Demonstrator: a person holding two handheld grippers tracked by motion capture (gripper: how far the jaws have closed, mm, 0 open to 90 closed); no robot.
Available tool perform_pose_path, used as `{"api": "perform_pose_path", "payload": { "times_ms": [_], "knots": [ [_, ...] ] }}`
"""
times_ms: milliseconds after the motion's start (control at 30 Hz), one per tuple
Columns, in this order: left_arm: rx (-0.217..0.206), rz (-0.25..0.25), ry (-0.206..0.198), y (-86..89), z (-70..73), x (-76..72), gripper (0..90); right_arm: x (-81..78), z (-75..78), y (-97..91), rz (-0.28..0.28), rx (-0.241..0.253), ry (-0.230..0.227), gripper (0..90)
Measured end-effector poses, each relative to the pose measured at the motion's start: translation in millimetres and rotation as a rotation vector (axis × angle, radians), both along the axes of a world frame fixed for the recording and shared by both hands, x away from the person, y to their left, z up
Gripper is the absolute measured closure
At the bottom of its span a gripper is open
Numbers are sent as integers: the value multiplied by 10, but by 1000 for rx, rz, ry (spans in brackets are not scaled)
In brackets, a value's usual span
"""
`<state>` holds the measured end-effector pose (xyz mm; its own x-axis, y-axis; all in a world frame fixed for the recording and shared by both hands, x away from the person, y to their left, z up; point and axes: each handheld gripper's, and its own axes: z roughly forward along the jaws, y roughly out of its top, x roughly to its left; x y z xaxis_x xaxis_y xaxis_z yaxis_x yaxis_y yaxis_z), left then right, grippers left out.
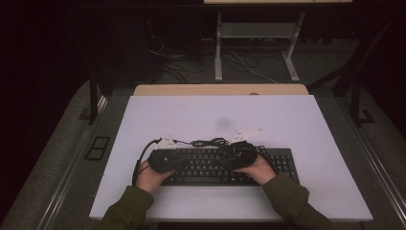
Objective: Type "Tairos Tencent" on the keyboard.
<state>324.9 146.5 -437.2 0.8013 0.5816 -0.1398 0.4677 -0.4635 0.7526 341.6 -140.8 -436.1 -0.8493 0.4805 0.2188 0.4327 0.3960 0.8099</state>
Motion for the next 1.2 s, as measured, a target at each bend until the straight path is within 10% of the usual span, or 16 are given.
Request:
{"api": "perform_pose_path", "payload": {
  "times_ms": [900, 1200],
  "knots": [
    [-12, 8, -13, 29, 49, -19, 893, 2, 5, -4, -1, 3, 0, 320],
    [-40, 25, -16, 48, 80, -47, 824, -18, 24, 1, 18, 3, 8, 461]
  ]
}}
